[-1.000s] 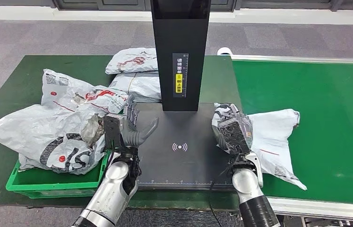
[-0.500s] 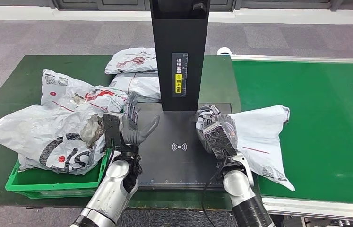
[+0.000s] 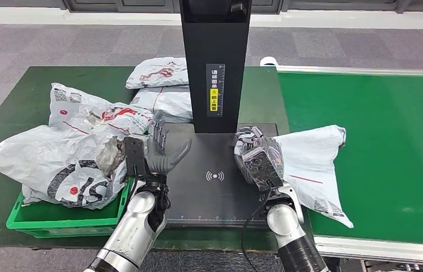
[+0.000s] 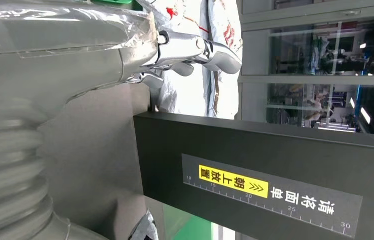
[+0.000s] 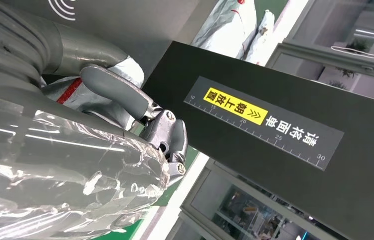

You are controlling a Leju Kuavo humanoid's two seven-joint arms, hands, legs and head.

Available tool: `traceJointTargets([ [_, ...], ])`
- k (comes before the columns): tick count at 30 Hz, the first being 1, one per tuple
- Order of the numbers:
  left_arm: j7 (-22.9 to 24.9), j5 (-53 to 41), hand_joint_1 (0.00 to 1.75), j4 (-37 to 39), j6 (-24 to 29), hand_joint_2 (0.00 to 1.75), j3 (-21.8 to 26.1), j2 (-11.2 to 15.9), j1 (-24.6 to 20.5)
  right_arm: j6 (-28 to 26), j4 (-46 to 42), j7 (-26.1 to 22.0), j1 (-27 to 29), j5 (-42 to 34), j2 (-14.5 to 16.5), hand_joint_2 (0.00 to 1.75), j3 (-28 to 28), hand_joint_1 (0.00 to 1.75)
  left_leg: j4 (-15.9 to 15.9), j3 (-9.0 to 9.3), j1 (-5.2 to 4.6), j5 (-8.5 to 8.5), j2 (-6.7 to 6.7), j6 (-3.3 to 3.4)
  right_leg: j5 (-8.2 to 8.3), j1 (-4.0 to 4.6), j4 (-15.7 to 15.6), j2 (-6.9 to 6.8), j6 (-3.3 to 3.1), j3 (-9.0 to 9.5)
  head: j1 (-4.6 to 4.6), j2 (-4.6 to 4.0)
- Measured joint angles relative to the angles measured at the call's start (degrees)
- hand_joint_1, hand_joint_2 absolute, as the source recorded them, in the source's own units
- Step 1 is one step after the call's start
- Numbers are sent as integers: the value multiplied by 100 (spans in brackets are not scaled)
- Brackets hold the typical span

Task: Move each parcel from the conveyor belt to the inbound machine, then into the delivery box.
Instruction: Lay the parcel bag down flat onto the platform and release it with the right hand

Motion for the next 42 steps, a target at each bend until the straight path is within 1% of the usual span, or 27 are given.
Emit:
traceJointTargets([
  [5, 2, 9, 0, 1, -12, 175, -23, -1, -4, 90, 1, 27, 0, 99, -2, 175, 45, 175, 0, 0, 0, 0, 1, 0, 0, 1, 0, 1, 0, 0, 0, 0],
  [11, 33, 21, 0, 13, -22, 175, -84, -13, -58, 165, 39, 190, 24, 436, -4, 175, 369, 175, 0, 0, 0, 0, 2, 0, 0, 1, 0, 2, 0, -1, 0, 0],
  [15, 44, 35, 0, 15, -23, 175, -95, -13, -70, 275, 62, 118, 25, 510, -4, 175, 499, 175, 0, -1, 0, 0, 2, 0, 0, 1, 0, 2, 0, -1, 0, 0],
  [20, 51, 48, 0, 24, -69, 175, -120, -18, -85, 532, 49, -190, -19, 467, 33, 175, 777, 175, 0, -2, 0, 0, 1, 0, 0, 1, 0, 2, 0, -1, 0, 0],
  [26, -5, 97, 0, 149, -107, 175, -185, -60, -171, 424, -44, -308, -184, 205, 115, 175, 1281, 175, 0, -1, 0, 0, 1, 0, 0, 0, 0, 1, 0, -2, 0, 0],
  [32, -21, 214, 0, 414, -172, 175, -280, -144, -433, 352, -332, 15, -556, -20, 129, 175, 1500, 175, 3, -1, 0, 1, 0, 1, 3, -2, 0, 0, -1, 1, 1, 0],
  [40, -77, 311, 0, 673, -164, 175, -358, -199, -657, 316, -443, -13, -736, -131, 129, 175, 1510, 175, 5, -2, 0, 1, -2, 1, 5, -1, 0, -1, -2, 1, 0, 0],
  [42, -93, 332, 0, 710, -152, 175, -367, -203, -687, 277, -463, -32, -744, -150, 129, 175, 1510, 87, 5, -2, 0, 1, -2, 1, 5, 0, 0, -1, -2, 0, 0, 0],
])
